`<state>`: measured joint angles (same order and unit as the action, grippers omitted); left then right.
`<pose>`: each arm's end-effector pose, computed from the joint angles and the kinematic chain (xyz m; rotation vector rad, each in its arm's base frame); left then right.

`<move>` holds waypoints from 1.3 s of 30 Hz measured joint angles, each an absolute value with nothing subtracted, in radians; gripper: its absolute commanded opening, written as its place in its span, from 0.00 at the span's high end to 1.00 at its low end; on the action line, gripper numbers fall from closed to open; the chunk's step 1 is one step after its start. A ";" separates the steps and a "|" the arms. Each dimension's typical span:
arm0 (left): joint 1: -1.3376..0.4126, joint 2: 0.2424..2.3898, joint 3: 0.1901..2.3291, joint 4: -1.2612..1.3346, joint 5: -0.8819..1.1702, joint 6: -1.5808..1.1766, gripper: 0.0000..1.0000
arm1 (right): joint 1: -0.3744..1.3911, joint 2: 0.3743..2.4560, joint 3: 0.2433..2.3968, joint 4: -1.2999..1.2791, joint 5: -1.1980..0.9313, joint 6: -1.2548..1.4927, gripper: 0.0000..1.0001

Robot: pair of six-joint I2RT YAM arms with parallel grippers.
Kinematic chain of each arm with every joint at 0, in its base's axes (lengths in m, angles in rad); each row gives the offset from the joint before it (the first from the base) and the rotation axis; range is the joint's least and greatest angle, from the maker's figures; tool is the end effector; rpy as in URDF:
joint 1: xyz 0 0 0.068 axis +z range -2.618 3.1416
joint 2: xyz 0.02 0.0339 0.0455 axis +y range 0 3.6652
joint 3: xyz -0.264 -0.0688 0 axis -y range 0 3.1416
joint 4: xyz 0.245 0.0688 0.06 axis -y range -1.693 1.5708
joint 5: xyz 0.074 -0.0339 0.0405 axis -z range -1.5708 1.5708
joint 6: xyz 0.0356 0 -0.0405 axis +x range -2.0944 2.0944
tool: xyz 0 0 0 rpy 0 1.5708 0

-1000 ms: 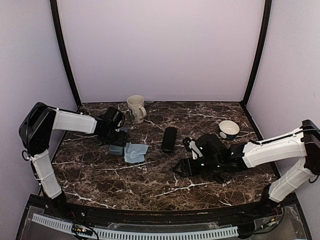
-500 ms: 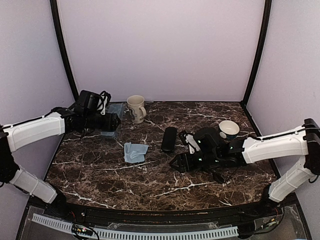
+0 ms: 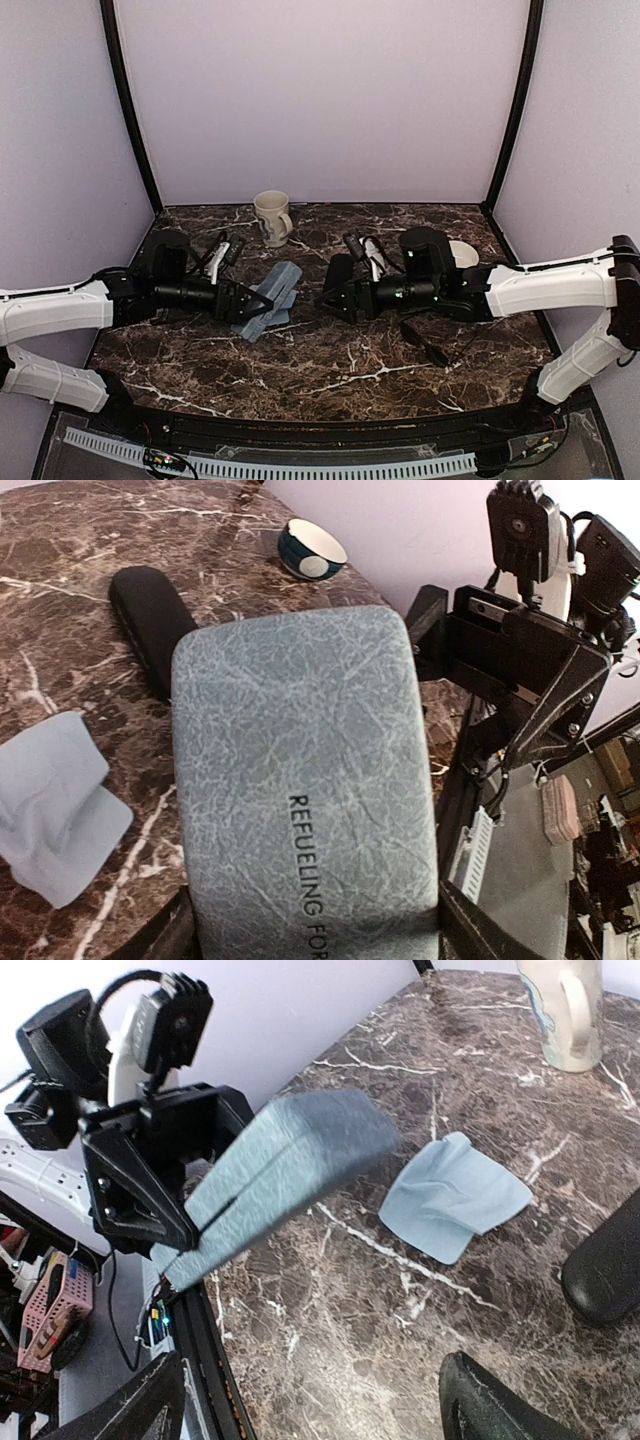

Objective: Organize the sunglasses
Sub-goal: Pass from the left arm to the right

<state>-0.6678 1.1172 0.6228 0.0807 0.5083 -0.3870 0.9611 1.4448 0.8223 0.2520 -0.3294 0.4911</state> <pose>0.1814 -0.1651 0.2451 0.6459 2.0272 -1.1604 0.1745 0.2699 0.2423 -0.7325 2.0175 1.2341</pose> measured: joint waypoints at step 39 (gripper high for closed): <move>-1.127 1.459 0.766 0.100 -0.141 -0.463 0.48 | 0.965 1.632 0.798 0.426 -0.221 0.955 0.76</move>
<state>-1.1271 1.4586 0.7662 0.0998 -0.1406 -0.4629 0.9653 1.6321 0.7979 0.4259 -0.2207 0.9554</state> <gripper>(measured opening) 0.722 0.411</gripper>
